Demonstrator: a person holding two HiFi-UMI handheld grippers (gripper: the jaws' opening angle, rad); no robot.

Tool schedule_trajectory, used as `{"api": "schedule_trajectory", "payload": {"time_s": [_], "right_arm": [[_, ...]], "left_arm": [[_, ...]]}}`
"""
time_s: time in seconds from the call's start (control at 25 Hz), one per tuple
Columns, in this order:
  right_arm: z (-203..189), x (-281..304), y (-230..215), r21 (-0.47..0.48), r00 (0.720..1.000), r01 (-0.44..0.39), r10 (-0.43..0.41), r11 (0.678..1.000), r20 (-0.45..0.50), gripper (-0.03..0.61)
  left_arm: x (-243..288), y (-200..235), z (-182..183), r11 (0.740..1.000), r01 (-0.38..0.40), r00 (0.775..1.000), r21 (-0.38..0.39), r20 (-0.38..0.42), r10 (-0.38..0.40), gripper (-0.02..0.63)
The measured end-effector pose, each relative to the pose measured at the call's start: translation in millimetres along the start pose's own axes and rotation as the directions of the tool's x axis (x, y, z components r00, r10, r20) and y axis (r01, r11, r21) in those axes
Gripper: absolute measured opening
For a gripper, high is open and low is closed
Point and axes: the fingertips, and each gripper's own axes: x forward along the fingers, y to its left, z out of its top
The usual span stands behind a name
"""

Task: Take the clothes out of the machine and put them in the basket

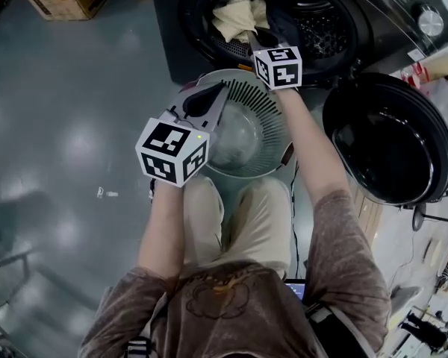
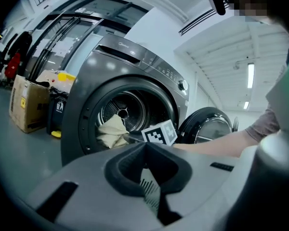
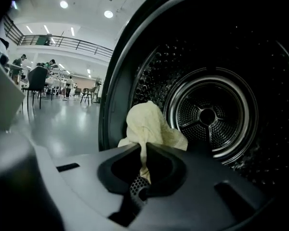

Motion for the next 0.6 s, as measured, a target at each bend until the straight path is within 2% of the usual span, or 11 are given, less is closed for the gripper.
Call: {"api": "schedule_trajectory", "payload": {"time_s": [0.4,0.6], "right_arm": [[-1.9,-99.5,14.7,0.009,0.996,-0.034,0.033,0.999,0.088,0.011],[-14.4,-152.6,38.2,0.012,0.995,-0.06,0.059,0.998,0.087,0.011]], "left_arm": [[2.0,-25.4,0.7,1.0,-0.005,1.0,0.02,0.0,0.005,0.008],[1.0,-29.6,1.8,0.999,-0.019,1.0,0.045,-0.002,0.019,0.008]]}}
